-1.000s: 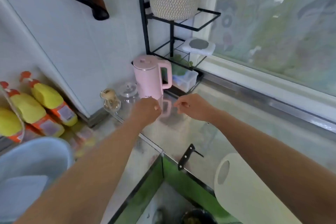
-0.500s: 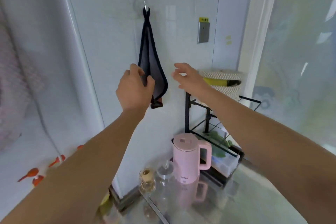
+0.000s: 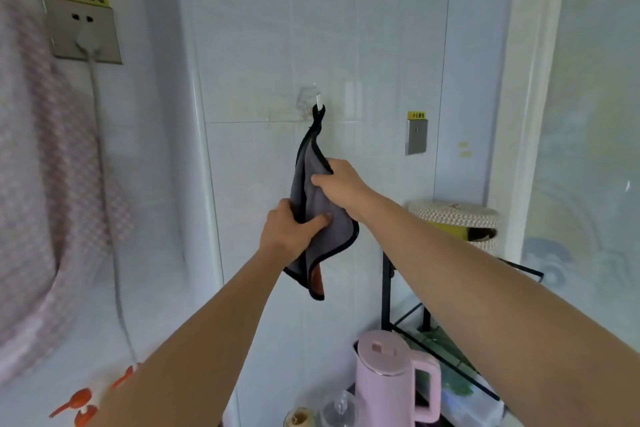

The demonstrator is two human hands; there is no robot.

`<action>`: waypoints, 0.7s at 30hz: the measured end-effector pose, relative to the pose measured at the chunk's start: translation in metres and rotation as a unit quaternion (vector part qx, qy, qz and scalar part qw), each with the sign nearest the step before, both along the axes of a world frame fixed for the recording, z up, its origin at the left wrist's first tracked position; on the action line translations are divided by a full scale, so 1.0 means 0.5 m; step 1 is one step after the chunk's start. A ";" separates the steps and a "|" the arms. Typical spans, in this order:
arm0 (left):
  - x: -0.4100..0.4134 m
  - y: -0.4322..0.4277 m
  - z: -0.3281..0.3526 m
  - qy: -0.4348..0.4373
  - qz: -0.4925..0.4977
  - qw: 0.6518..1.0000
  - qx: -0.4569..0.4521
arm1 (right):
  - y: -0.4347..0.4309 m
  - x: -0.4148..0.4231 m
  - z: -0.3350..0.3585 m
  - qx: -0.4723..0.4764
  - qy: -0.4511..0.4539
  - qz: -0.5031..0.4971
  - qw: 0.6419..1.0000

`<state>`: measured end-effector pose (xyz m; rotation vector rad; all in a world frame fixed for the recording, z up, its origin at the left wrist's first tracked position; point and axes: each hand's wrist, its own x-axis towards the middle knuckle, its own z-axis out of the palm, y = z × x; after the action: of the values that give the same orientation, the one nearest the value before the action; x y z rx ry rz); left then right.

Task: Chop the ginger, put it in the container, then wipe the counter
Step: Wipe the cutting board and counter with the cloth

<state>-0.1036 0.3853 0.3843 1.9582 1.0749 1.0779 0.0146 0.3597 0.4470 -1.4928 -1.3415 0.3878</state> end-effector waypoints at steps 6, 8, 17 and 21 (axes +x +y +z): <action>-0.002 0.023 0.050 -0.072 -0.044 0.996 -0.003 | 0.004 0.011 0.084 0.069 0.246 0.017 0.967; 0.000 0.032 0.070 -0.087 -0.050 0.995 0.028 | 0.006 0.010 0.108 0.064 0.310 0.018 0.948; 0.034 0.041 0.158 -0.127 0.004 0.982 0.142 | -0.003 0.009 0.209 0.168 0.427 0.049 0.887; 0.050 0.042 0.181 -0.166 -0.011 0.978 0.127 | -0.003 0.018 0.228 0.200 0.414 0.049 0.887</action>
<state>-0.0784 0.4064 0.4748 1.8834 0.7621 1.5268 0.0235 0.3583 0.5608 -0.7554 -0.7333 0.6727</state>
